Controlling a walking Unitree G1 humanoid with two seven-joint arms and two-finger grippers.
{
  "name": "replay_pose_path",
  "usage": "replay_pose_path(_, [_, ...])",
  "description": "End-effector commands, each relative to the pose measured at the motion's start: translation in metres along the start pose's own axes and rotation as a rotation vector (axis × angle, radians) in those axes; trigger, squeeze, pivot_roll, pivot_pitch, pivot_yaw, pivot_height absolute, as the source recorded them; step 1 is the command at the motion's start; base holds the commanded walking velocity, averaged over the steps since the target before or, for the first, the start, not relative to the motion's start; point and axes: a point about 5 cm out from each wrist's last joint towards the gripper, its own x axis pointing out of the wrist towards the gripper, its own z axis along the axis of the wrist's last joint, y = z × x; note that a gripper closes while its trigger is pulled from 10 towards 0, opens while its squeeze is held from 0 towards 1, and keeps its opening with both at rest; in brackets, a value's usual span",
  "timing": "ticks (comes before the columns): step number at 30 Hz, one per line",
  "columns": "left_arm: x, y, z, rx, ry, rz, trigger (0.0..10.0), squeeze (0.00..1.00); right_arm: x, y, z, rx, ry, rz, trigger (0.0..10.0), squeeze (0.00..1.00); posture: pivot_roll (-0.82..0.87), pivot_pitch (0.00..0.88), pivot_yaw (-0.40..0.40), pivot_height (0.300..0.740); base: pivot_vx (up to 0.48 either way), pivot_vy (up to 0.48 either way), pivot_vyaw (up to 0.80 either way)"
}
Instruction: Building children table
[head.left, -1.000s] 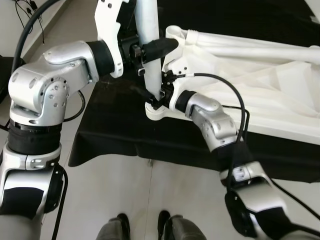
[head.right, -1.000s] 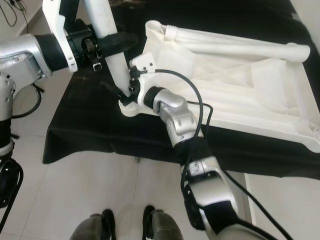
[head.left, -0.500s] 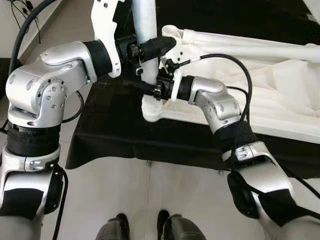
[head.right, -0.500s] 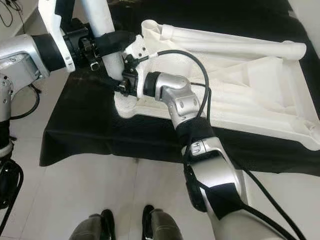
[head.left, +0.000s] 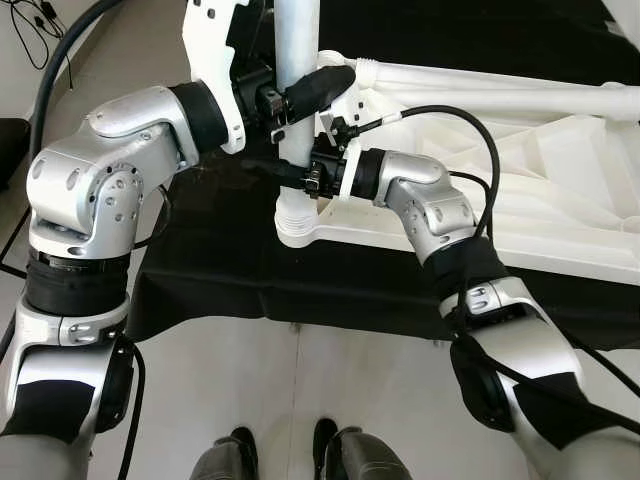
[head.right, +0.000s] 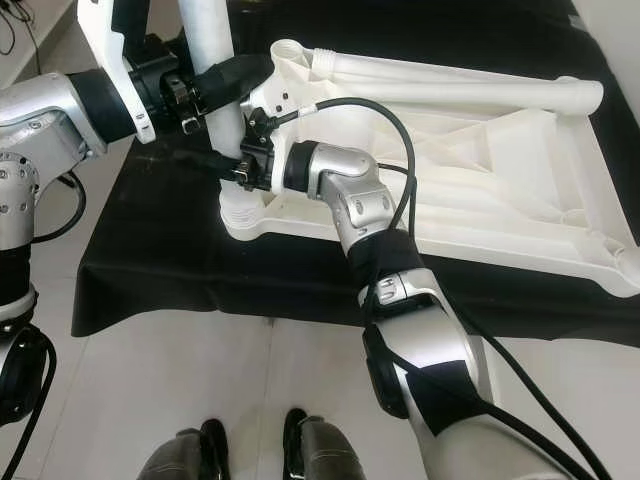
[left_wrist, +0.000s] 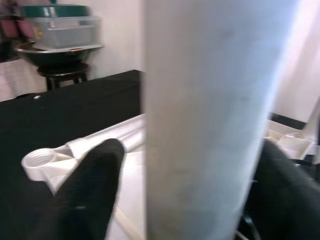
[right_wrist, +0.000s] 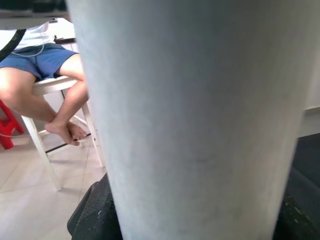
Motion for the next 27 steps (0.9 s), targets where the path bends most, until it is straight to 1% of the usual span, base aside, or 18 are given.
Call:
replay_pose_path(1, [0.014, -0.023, -0.022, -0.071, 0.088, -0.137, 10.0, 1.00, 0.019, 0.011, 0.003, 0.036, -0.039, 0.019, 0.0, 0.00, -0.18, 0.261, -0.060, 0.740, 0.000, 0.000, 0.00])
replay_pose_path(2, [0.013, -0.022, -0.023, -0.065, 0.101, -0.137, 10.0, 0.00, 0.017, 0.011, -0.001, 0.041, -0.042, -0.020, 0.0, 0.00, -0.18, 0.268, -0.060, 0.740, 0.000, 0.000, 0.00])
replay_pose_path(3, [0.013, -0.022, -0.023, -0.065, 0.101, -0.137, 10.0, 0.00, 0.017, 0.011, -0.001, 0.041, -0.042, -0.020, 0.0, 0.00, -0.18, 0.268, -0.060, 0.740, 0.000, 0.000, 0.00])
replay_pose_path(4, [0.012, -0.022, -0.022, -0.074, 0.103, -0.132, 10.0, 0.00, 0.015, 0.013, -0.008, 0.045, -0.043, -0.089, 0.0, 0.00, -0.18, 0.268, -0.063, 0.740, 0.000, 0.000, 0.00])
replay_pose_path(6, [0.012, -0.022, -0.022, -0.074, 0.103, -0.132, 10.0, 0.00, 0.015, 0.013, -0.008, 0.045, -0.043, -0.089, 0.0, 0.00, -0.18, 0.268, -0.063, 0.740, 0.000, 0.000, 0.00])
replay_pose_path(7, [0.011, -0.021, -0.022, -0.079, 0.103, -0.129, 10.0, 0.00, 0.014, 0.015, -0.012, 0.046, -0.044, -0.138, 0.0, 0.00, -0.18, 0.268, -0.063, 0.740, 0.000, 0.000, 0.00])
replay_pose_path(8, [0.011, -0.021, -0.022, -0.079, 0.103, -0.129, 10.0, 0.00, 0.014, 0.015, -0.012, 0.046, -0.044, -0.138, 0.0, 0.00, -0.18, 0.268, -0.063, 0.740, 0.000, 0.000, 0.00])
replay_pose_path(9, [0.010, -0.021, -0.022, -0.080, 0.103, -0.130, 10.0, 0.00, 0.013, 0.028, -0.037, 0.042, 0.044, -0.375, 0.0, 0.00, -0.17, 0.266, -0.064, 0.740, 0.000, 0.000, 0.00])
replay_pose_path(10, [0.010, -0.021, -0.021, -0.082, 0.101, -0.130, 10.0, 0.00, 0.015, 0.055, -0.058, 0.053, 0.104, -0.484, 0.0, 0.00, -0.18, 0.265, -0.056, 0.740, 0.000, 0.000, 0.00])
replay_pose_path(11, [0.010, -0.021, -0.021, -0.082, 0.101, -0.130, 10.0, 0.00, 0.015, 0.055, -0.058, 0.053, 0.104, -0.484, 0.0, 0.00, -0.18, 0.265, -0.056, 0.740, 0.000, 0.000, 0.00])
replay_pose_path(12, [0.010, -0.021, -0.022, -0.082, 0.104, -0.133, 10.0, 0.00, 0.016, 0.076, -0.069, 0.073, 0.130, -0.558, 0.0, 0.00, -0.18, 0.269, -0.053, 0.740, 0.000, 0.000, 0.00])
replay_pose_path(13, [0.011, -0.021, -0.023, -0.078, 0.108, -0.134, 10.0, 0.00, 0.019, 0.090, -0.073, 0.099, 0.139, -0.592, 0.0, 0.00, -0.17, 0.266, -0.050, 0.740, 0.000, 0.000, 0.00])
replay_pose_path(16, [0.012, -0.021, -0.024, -0.076, 0.111, -0.135, 10.0, 0.00, 0.023, 0.096, -0.073, 0.119, 0.136, -0.578, 0.0, 0.00, -0.17, 0.266, -0.050, 0.740, 0.000, 0.000, 0.00])
replay_pose_path(23, [0.013, -0.021, -0.019, -0.054, 0.116, -0.153, 10.0, 0.00, 0.033, 0.085, -0.064, 0.093, 0.100, -0.586, 0.0, 0.00, -0.17, 0.250, -0.040, 0.740, 0.000, 0.000, 0.00])
replay_pose_path(24, [0.013, -0.021, -0.018, -0.052, 0.112, -0.154, 6.2, 0.00, 0.032, 0.083, -0.064, 0.092, 0.100, -0.589, 0.0, 0.00, -0.17, 0.252, -0.042, 0.740, 0.000, 0.000, 0.00])
replay_pose_path(25, [0.012, -0.021, -0.017, -0.052, 0.109, -0.156, 0.6, 0.00, 0.031, 0.084, -0.063, 0.095, 0.103, -0.605, 0.0, 0.00, -0.17, 0.252, -0.043, 0.740, 0.000, 0.000, 0.00])
replay_pose_path(26, [0.012, -0.021, -0.017, -0.052, 0.109, -0.156, 0.6, 0.00, 0.031, 0.084, -0.063, 0.095, 0.103, -0.605, 0.0, 0.00, -0.17, 0.252, -0.043, 0.740, 0.000, 0.000, 0.00])
replay_pose_path(27, [0.012, -0.021, -0.016, -0.054, 0.107, -0.158, 0.0, 0.00, 0.030, 0.085, -0.063, 0.096, 0.105, -0.618, 0.0, 0.00, -0.17, 0.252, -0.043, 0.740, 0.000, 0.000, 0.00])
